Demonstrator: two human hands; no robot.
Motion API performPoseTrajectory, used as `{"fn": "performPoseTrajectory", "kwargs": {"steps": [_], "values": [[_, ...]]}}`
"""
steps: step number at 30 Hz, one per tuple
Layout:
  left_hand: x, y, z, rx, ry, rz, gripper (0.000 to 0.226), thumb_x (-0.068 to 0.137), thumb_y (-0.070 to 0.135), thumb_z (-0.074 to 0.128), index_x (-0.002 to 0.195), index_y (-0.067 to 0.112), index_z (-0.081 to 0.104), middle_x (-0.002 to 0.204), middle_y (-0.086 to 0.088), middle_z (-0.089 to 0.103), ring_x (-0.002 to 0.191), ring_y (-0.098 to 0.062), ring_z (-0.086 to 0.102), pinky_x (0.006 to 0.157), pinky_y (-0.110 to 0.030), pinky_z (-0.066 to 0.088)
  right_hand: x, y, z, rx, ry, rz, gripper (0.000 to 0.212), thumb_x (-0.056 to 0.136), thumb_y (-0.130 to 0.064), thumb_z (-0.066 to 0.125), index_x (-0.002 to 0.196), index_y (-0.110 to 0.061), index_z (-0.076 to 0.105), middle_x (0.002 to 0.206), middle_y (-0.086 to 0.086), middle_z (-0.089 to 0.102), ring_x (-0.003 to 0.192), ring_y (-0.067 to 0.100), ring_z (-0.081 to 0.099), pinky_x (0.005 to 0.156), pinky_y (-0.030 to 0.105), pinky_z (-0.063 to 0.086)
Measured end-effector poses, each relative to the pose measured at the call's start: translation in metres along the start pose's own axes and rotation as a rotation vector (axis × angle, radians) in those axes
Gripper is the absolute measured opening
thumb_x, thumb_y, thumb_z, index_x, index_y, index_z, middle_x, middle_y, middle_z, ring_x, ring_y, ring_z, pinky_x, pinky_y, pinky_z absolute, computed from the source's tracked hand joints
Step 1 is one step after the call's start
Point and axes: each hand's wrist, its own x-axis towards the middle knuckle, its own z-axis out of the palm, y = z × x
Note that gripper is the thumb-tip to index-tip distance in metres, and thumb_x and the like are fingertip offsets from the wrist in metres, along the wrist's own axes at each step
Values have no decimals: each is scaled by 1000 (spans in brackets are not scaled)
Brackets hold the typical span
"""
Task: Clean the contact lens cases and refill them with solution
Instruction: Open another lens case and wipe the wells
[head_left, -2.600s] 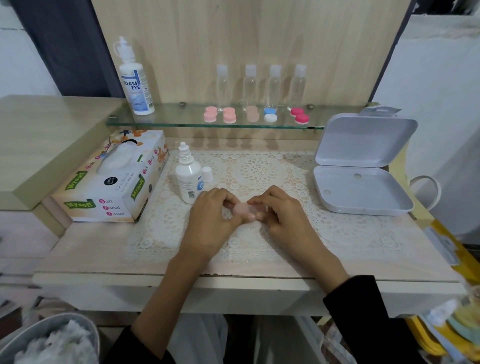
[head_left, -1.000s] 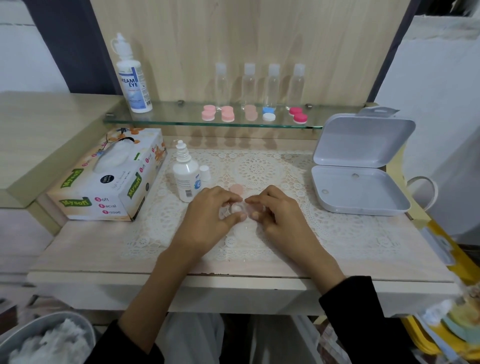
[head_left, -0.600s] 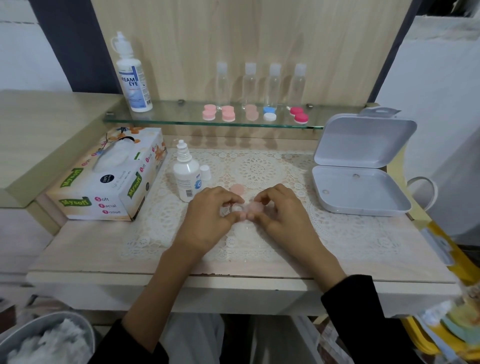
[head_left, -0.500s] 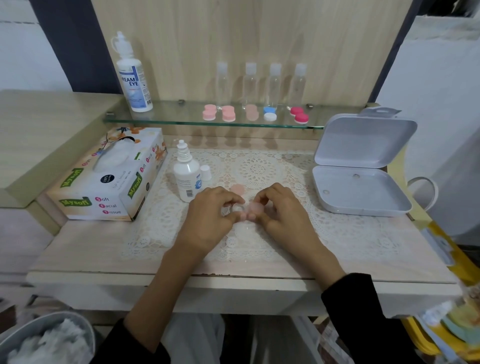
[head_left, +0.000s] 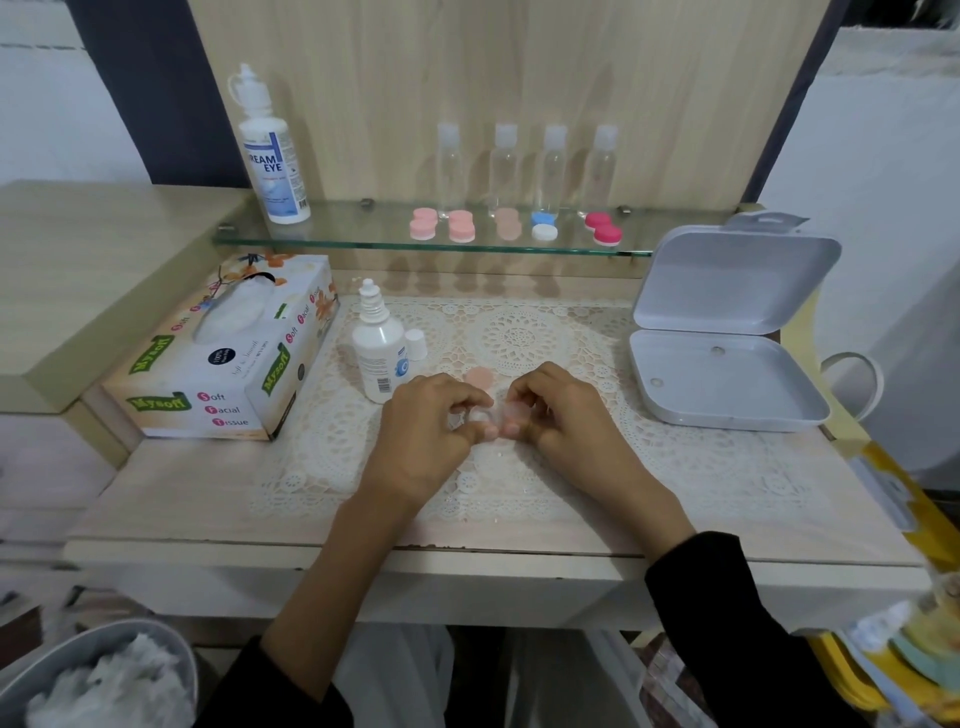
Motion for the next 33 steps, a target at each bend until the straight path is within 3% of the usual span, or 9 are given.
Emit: {"fn": "performPoseTrajectory", "kwargs": {"steps": [4, 10, 13, 16, 20, 22, 26, 28, 33], "values": [[-1, 0, -1, 3, -1, 0, 29, 68, 19, 83, 95, 18, 75, 86, 3, 68, 81, -13, 58, 80, -31, 48, -1, -1, -4, 31, -27, -14, 22, 71, 4, 74, 91, -3, 68, 86, -3, 54, 72, 7, 48, 66, 12, 37], [-1, -1, 1, -30, 18, -12, 29, 67, 20, 84, 95, 20, 75, 85, 5, 68, 77, -8, 59, 76, -22, 47, -7, -1, -3, 77, -20, -21, 24, 76, 6, 66, 96, -7, 69, 88, -9, 54, 77, -3, 49, 69, 9, 37], [-2, -1, 1, -48, 31, -20, 29, 67, 21, 84, 94, 21, 75, 85, 7, 69, 78, -5, 59, 76, -17, 44, -10, -1, -2, 70, -6, -42, 31, 75, 2, 56, 101, -8, 69, 92, -5, 57, 83, 2, 49, 71, 11, 35], [-5, -3, 1, -66, 48, -20, 28, 67, 22, 84, 94, 21, 75, 85, 7, 68, 79, -6, 59, 78, -20, 46, -13, -2, -1, 77, -14, 15, 42, 78, 9, 58, 111, -15, 65, 97, -6, 59, 90, 10, 52, 75, 13, 38], [-6, -4, 2, -73, 52, -19, 28, 68, 23, 83, 95, 21, 75, 86, 6, 67, 81, -7, 60, 79, -25, 49, -13, -3, 0, 115, 34, 106, 36, 80, -22, 75, 111, -30, 59, 105, -11, 58, 98, 5, 50, 79, 12, 37], [-6, -4, 2, -80, 58, -21, 27, 69, 23, 83, 95, 21, 75, 86, 6, 68, 82, -7, 60, 79, -26, 50, -12, 0, 1, 52, 102, 123, 36, 74, -35, 80, 103, -27, 60, 101, -12, 56, 95, 6, 47, 77, 17, 35], [-6, -5, 3, -82, 60, -21, 27, 69, 22, 83, 95, 20, 75, 87, 6, 68, 81, -6, 60, 79, -27, 50, -10, 3, 2, -30, 138, 128, 34, 71, -43, 81, 88, -22, 62, 90, -10, 51, 91, 10, 44, 74, 17, 32], [-6, -5, 2, -83, 60, -21, 28, 69, 22, 83, 95, 20, 75, 87, 6, 68, 81, -7, 60, 79, -27, 50, -10, 4, 2, -45, 128, 105, 30, 74, -40, 80, 89, -19, 64, 90, -8, 51, 91, 11, 44, 74, 18, 33], [-6, -4, 2, -85, 59, -27, 29, 67, 22, 84, 95, 19, 75, 87, 5, 68, 80, -9, 60, 80, -28, 50, -11, 3, 3, -100, 78, 21, 19, 83, -19, 65, 101, -16, 68, 92, -10, 45, 93, 15, 42, 84, 37, 39]]}}
